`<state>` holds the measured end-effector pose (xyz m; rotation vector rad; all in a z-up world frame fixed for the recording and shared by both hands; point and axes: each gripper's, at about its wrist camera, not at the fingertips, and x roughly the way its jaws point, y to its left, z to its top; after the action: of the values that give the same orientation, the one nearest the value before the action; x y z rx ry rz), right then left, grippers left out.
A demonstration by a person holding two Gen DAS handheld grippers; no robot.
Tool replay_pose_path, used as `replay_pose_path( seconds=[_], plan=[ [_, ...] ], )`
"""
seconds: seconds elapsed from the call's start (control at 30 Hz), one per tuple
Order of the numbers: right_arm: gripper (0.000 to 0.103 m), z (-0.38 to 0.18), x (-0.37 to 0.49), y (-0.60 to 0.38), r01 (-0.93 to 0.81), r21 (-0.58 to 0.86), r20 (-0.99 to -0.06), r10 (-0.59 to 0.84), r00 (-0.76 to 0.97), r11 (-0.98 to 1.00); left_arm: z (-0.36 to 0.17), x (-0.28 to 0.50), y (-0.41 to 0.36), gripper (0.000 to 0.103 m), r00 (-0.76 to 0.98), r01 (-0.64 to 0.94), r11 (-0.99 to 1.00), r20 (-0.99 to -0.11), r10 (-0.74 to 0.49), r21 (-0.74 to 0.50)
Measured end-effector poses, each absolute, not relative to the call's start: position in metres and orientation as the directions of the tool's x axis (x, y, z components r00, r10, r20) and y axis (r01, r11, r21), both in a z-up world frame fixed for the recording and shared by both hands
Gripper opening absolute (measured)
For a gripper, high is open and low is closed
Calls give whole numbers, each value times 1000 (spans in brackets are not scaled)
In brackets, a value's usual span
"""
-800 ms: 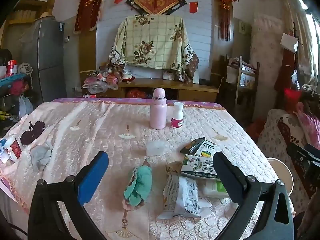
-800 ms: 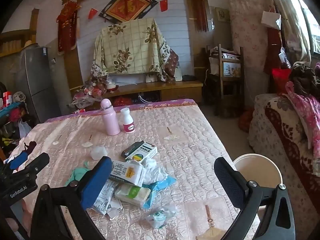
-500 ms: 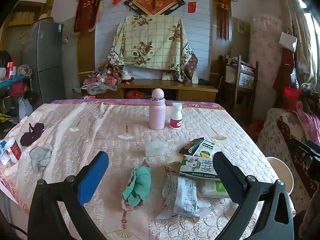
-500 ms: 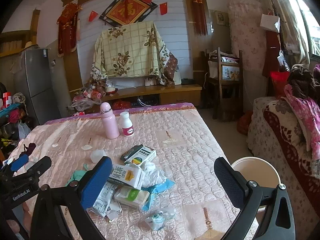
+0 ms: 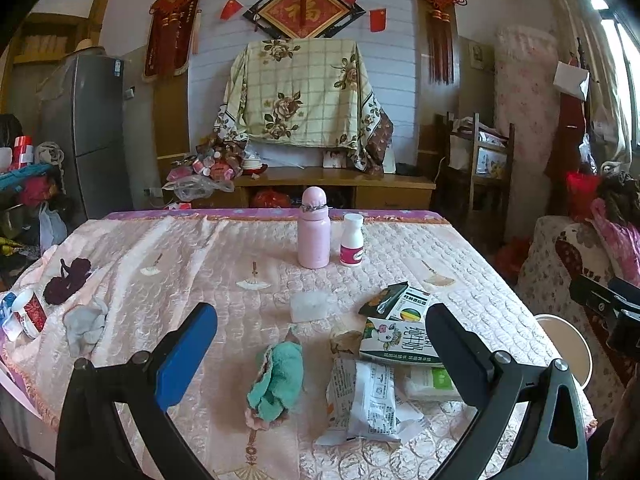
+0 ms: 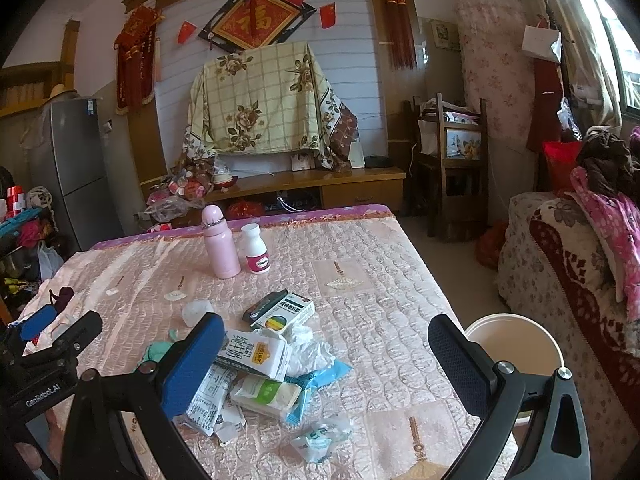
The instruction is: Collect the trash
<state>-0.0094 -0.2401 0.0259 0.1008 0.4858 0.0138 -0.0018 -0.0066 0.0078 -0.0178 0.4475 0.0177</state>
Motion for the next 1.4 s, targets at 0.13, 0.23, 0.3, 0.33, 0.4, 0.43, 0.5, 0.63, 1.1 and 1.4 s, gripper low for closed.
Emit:
replay_pose_path(
  seconds=[0.13,0.23,0.3,0.33,0.4,0.43,0.5,0.63,1.1,1.4],
  plan=[
    [103,25,-6,-238,9,95,-474,37,880,995,5,0,-5,103,901,-25,1000,-434,14,-18],
    [103,24,-3,-238,7,102,-481,43,876,995,4,1,-4,103,901,-25,999,-433,13,-21],
    [103,23,-2,-238,8,106,-486,45,873,994,3,1,-4,103,902,-24,999,-432,12,-22],
    [103,23,-1,-238,7,109,-487,47,872,994,4,1,-4,103,902,-26,999,-433,13,-23],
    [103,22,-1,-238,5,109,-484,48,873,994,4,2,-4,103,900,-28,999,-436,15,-23],
    [103,22,0,-238,6,106,-486,46,873,994,4,1,-4,103,900,-27,999,-435,12,-28],
    [103,21,1,-236,4,101,-487,45,872,995,4,2,-4,103,902,-29,999,-432,16,-23],
    [103,20,3,-234,1,96,-491,47,870,995,1,4,-2,103,898,-26,999,-441,7,-36],
    [103,14,9,-231,-14,102,-507,64,860,995,-9,10,1,103,884,-39,999,-467,23,-26],
    [103,7,18,-229,-11,103,-524,64,849,995,-15,15,5,103,877,-51,998,-479,31,-29]
  ],
)
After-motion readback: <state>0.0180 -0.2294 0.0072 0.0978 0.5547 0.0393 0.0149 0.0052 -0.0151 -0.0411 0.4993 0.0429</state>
